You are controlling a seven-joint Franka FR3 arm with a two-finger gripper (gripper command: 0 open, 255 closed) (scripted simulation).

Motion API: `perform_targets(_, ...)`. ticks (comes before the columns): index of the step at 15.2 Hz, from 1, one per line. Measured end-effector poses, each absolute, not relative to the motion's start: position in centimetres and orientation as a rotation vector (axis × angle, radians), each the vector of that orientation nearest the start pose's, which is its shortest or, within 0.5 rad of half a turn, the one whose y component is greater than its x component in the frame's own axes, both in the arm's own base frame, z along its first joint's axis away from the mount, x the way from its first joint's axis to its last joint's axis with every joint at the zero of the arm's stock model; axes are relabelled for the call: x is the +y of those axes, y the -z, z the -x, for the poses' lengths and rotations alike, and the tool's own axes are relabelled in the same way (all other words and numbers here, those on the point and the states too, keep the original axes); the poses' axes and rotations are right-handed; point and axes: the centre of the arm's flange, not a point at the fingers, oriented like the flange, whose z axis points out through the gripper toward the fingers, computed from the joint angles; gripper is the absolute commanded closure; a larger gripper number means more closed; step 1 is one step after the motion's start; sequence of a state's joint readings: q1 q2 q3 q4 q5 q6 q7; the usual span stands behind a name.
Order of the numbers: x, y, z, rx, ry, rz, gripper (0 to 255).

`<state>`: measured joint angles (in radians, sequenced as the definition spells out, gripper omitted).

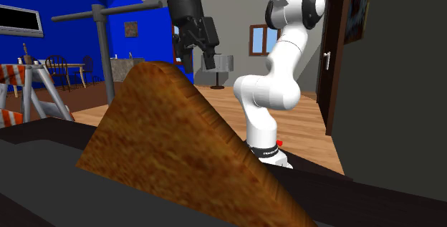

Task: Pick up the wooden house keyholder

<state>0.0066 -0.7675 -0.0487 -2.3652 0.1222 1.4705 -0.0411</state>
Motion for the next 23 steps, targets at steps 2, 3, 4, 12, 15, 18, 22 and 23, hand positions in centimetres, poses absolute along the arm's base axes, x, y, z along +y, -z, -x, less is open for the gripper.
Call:
perform_targets(2, 0.1, -57.1, -30.3, -0.034, -0.181, 2.978, 0)
perform_targets(3, 0.9, -56.8, -31.0, -0.043, -0.179, 2.981, 0)
perform_targets(4, 1.8, -56.4, -31.5, -0.053, -0.175, 2.985, 0)
perform_targets(12, 10.1, -52.8, -37.2, -0.148, -0.131, 3.019, 0)
perform_targets(15, 13.3, -51.4, -39.1, -0.185, -0.116, 3.03, 0)
perform_targets(18, 16.7, -49.7, -41.3, -0.219, -0.11, 3.041, 0)
perform_targets(22, 20.6, -47.8, -43.5, -0.264, -0.099, 3.055, 0)
perform_targets(23, 21.7, -47.4, -44.2, -0.276, -0.094, 3.058, 0)
